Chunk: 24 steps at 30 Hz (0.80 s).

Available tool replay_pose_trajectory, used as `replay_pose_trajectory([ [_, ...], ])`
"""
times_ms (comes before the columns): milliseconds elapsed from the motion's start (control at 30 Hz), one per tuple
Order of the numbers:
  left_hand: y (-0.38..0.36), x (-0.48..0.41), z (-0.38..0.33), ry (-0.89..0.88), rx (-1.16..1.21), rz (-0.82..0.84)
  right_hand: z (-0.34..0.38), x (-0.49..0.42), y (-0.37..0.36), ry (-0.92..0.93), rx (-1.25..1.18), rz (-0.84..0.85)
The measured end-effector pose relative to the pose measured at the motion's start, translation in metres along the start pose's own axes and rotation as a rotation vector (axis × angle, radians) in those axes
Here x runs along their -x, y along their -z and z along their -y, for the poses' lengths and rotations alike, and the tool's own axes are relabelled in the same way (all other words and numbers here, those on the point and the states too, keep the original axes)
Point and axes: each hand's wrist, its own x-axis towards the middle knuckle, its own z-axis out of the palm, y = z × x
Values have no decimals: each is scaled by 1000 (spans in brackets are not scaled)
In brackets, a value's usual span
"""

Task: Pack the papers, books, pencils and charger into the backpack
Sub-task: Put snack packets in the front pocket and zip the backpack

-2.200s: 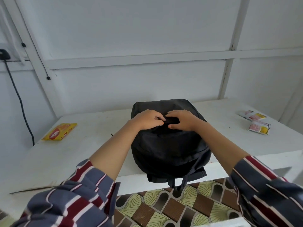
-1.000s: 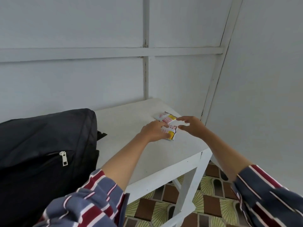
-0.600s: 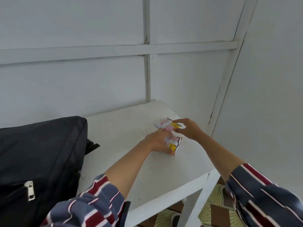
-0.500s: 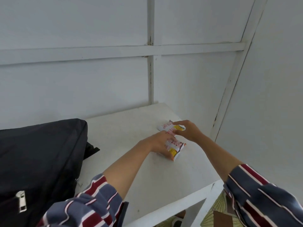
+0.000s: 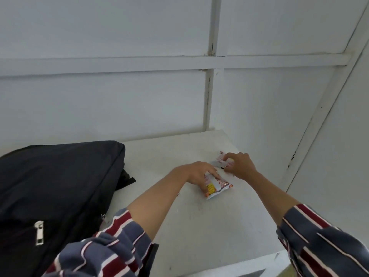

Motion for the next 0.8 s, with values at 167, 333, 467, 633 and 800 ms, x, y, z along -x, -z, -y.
replay_pose_trajectory([
  [167, 7, 33, 6, 63, 26, -80, 5, 13, -1, 76, -127, -86],
  [333, 23, 86, 14, 120, 88, -257, 42, 31, 12, 205, -304, -127],
  [467, 41, 141, 23, 161, 122, -405, 90, 48, 21, 346, -402, -139],
  [633, 60, 216, 41, 199, 100, -528, 167, 68, 28, 456, -525, -123],
  [800, 77, 286, 76, 199, 88, -667, 248, 90, 24, 557, -588, -107],
])
